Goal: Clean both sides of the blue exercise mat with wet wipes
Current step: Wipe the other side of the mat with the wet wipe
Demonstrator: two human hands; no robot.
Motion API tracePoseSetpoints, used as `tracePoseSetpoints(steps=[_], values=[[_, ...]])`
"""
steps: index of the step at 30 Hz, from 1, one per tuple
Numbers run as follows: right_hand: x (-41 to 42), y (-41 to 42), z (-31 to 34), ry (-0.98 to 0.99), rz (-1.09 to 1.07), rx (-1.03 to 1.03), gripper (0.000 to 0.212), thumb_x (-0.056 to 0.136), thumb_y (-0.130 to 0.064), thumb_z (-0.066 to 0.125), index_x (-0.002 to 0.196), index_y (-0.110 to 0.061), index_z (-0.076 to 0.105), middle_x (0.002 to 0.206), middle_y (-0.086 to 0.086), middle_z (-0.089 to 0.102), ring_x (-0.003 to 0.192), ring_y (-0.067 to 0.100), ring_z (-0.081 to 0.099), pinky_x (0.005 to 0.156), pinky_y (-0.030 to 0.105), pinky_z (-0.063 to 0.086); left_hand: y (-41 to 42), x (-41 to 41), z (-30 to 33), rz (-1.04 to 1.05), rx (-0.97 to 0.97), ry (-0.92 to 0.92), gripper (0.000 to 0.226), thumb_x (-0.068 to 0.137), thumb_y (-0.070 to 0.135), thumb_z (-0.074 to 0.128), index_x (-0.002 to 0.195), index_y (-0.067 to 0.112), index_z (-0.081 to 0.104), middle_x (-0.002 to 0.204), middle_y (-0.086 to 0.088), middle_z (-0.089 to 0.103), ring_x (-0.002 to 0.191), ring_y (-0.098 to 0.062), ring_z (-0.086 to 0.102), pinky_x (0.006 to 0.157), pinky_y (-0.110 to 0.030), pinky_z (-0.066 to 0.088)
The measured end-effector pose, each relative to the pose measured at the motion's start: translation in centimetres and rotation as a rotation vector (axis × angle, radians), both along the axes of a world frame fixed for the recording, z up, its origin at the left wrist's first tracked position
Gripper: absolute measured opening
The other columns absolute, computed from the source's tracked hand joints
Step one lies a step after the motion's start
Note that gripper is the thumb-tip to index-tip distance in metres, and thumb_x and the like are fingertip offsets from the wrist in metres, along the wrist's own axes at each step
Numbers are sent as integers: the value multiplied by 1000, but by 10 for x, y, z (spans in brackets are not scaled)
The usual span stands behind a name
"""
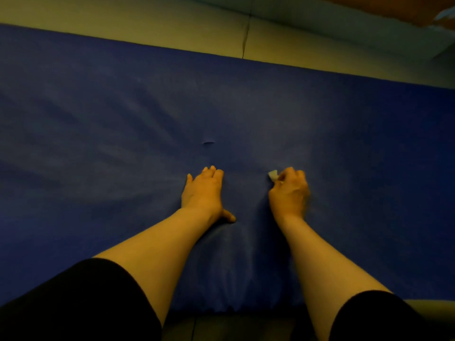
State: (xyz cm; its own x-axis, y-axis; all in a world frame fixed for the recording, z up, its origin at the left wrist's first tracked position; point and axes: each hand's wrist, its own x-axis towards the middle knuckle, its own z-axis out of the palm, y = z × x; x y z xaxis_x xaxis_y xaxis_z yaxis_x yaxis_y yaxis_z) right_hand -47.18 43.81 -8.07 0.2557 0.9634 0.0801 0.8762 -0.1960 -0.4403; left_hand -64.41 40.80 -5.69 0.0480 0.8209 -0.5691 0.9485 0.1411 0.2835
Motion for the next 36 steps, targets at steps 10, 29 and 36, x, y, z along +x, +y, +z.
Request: tracePoseSetpoints(steps=[10, 29, 36], values=[[-28, -4, -13, 71, 296, 43, 17, 86, -14, 54, 76, -1, 57, 85, 22, 57, 72, 41, 56, 59, 40, 40, -1, 10, -7, -7, 11, 104, 123, 69, 59, 77, 154, 18, -2, 161, -6, 4, 148, -26, 9, 119, -49, 4], [-5, 31, -20, 55, 52, 110, 25, 91, -13, 43, 85, 6, 57, 97, 26, 55, 82, 44, 55, 68, 46, 43, 15, 13, -14, -215, 54, 200, 145, 59, 69, 75, 150, 8, -19, 157, -9, -29, 145, -24, -24, 119, -53, -3], [-34, 27, -27, 103, 372, 138, 26, 84, -18, 45, 77, 2, 59, 81, 21, 58, 69, 40, 57, 58, 39, 45, 25, 17, -9, -200, 8, 198, 149, 53, 63, 83, 151, 9, -15, 159, -8, -21, 147, -21, -16, 119, -50, -4]])
